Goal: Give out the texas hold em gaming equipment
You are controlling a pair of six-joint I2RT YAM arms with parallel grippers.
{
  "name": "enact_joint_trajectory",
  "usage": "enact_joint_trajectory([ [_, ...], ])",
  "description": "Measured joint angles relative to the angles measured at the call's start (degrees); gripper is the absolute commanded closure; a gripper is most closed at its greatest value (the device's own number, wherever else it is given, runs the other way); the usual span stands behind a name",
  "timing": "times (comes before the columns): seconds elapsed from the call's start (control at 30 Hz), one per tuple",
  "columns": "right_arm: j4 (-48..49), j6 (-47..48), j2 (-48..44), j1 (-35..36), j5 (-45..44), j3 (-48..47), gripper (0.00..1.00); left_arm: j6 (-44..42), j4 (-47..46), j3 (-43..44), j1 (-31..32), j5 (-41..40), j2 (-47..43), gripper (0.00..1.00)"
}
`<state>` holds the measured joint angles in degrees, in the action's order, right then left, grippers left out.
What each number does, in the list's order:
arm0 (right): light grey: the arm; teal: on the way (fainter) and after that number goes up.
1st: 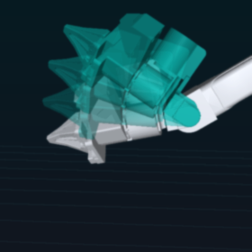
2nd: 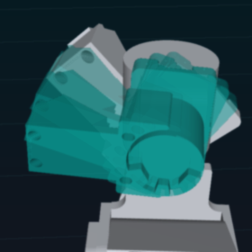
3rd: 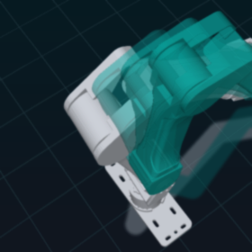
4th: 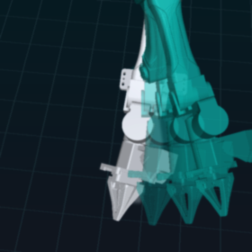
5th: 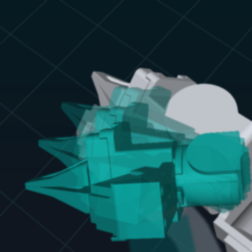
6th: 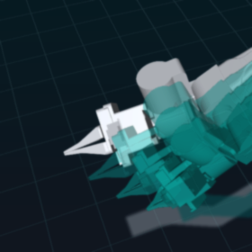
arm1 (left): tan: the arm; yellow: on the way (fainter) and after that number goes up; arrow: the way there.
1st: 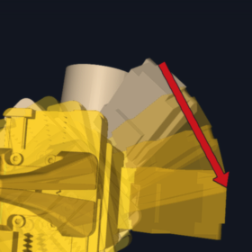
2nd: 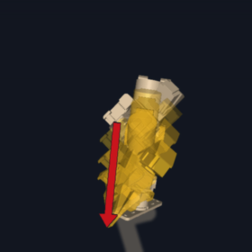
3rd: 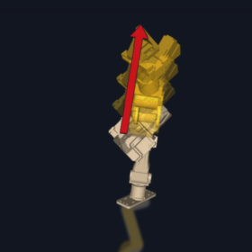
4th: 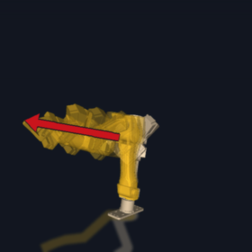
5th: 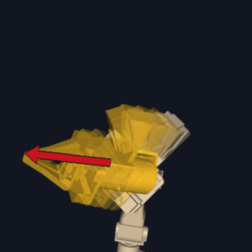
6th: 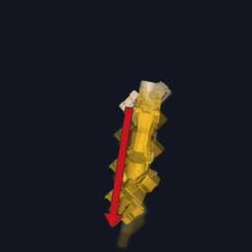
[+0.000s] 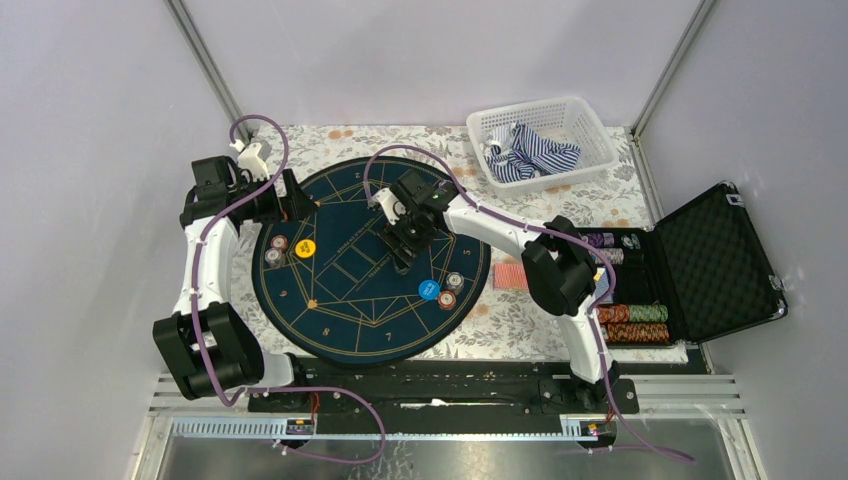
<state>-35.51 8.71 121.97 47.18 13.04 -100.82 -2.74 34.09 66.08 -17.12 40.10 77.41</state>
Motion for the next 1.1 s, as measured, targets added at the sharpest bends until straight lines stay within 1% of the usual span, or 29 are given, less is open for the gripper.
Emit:
enact_joint_trajectory([
  [0.2,0.00,0.04,0.00,0.00,-0.02,0.00,0.39,0.00,0.00,-0.13,0.00,0.00,0.02,0.01],
  [0.23,0.00,0.02,0.00,0.00,-0.02,0.00,0.39,0.02,-0.02,-0.13,0.00,0.00,0.02,0.01],
  [0.33,0.00,0.02,0.00,0.00,0.02,0.00,0.34,0.02,0.00,-0.13,0.11,0.00,0.02,0.01],
  [0.47,-0.04,0.04,0.00,0.00,0.09,-0.02,0.33,0.02,0.00,-0.13,0.17,0.02,0.02,0.01],
  [0.87,-0.17,0.17,0.02,0.11,0.02,-0.04,0.40,0.04,-0.02,-0.13,0.20,0.02,0.02,0.01],
  [1.0,-0.44,0.42,0.15,0.39,0.00,-0.22,0.39,0.04,-0.02,-0.13,0.20,0.02,0.02,0.01],
  [1.1,-0.76,0.52,0.57,0.63,0.00,-0.61,0.41,0.04,-0.02,-0.13,0.20,0.02,0.02,0.01],
])
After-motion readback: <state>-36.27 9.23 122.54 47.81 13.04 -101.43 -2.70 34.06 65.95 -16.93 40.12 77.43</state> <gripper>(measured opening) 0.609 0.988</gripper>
